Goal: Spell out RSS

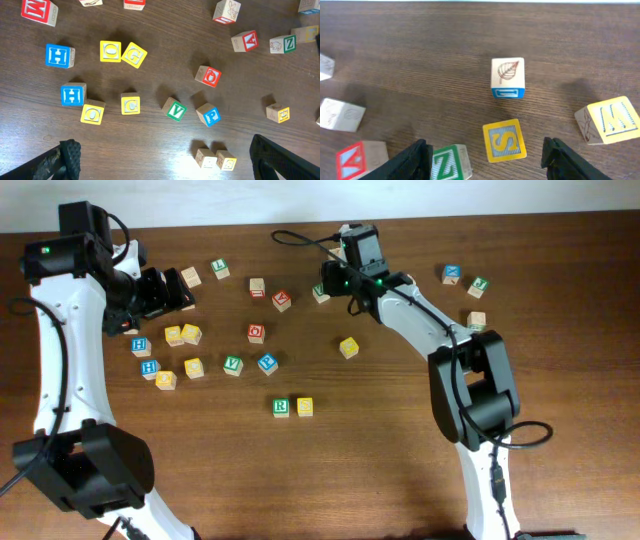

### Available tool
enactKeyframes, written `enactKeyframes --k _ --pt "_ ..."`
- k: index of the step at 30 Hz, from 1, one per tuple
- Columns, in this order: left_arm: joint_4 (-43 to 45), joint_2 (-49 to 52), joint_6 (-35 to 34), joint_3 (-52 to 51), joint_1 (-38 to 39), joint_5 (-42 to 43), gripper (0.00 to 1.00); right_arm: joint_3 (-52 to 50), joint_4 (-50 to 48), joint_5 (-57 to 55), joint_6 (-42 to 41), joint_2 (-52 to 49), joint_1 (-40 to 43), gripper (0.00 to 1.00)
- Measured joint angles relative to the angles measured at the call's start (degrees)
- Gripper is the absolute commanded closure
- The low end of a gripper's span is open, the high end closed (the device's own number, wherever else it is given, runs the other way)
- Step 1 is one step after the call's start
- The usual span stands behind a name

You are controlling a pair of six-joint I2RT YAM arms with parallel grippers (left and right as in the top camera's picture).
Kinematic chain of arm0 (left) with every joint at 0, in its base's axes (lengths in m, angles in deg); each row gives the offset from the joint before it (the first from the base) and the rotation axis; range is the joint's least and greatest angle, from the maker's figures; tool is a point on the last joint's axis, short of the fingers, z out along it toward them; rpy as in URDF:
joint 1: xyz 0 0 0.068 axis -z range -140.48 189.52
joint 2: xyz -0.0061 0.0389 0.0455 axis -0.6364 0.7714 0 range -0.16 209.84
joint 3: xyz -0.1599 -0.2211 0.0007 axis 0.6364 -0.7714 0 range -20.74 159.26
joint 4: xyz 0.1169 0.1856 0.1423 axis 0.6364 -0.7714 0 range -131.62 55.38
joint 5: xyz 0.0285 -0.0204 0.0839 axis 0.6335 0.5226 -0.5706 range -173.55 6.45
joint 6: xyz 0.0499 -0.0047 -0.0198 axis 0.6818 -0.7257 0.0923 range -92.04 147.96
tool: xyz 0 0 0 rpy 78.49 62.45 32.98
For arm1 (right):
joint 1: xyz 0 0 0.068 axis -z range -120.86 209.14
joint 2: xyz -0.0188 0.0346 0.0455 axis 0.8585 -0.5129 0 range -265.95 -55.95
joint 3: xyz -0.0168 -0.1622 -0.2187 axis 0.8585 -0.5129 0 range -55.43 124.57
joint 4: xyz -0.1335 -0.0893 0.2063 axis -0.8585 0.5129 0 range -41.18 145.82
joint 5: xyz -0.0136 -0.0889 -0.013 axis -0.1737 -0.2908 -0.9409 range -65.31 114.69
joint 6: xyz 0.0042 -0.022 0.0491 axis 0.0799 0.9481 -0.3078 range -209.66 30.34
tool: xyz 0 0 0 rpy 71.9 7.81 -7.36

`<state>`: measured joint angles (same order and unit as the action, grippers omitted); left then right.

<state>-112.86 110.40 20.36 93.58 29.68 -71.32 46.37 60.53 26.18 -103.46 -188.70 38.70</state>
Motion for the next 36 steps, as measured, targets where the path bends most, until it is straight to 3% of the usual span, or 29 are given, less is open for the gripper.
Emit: enactKeyframes --k 6,14,19,27,31,36 --pt "0.0 0.0 0.0 0.0 0.0 0.0 0.01 0.0 -6.1 -1.7 0.1 -3.8 0.0 0.38" --pt "0.0 0.0 0.0 0.0 0.0 0.0 0.01 0.0 -7.2 -3.1 0.3 -6.2 0.0 0.70" --pt "0.0 0.0 0.0 0.0 0.0 0.0 0.01 0.1 -5.5 -3.2 0.2 -6.1 0.0 0.74" --pt "0.1 0.0 0.0 0.0 0.0 0.0 0.01 0.3 11.0 -1.3 3.2 3.7 0.0 0.78" --pt "0.0 0.0 0.0 0.0 0.0 0.0 0.01 0.7 28.5 4.3 9.5 13.0 0.0 0.83" --pt "-0.1 0.0 0.0 0.0 0.0 0.0 0.01 1.0 54.2 14.8 18.4 15.6 -0.5 0.84"
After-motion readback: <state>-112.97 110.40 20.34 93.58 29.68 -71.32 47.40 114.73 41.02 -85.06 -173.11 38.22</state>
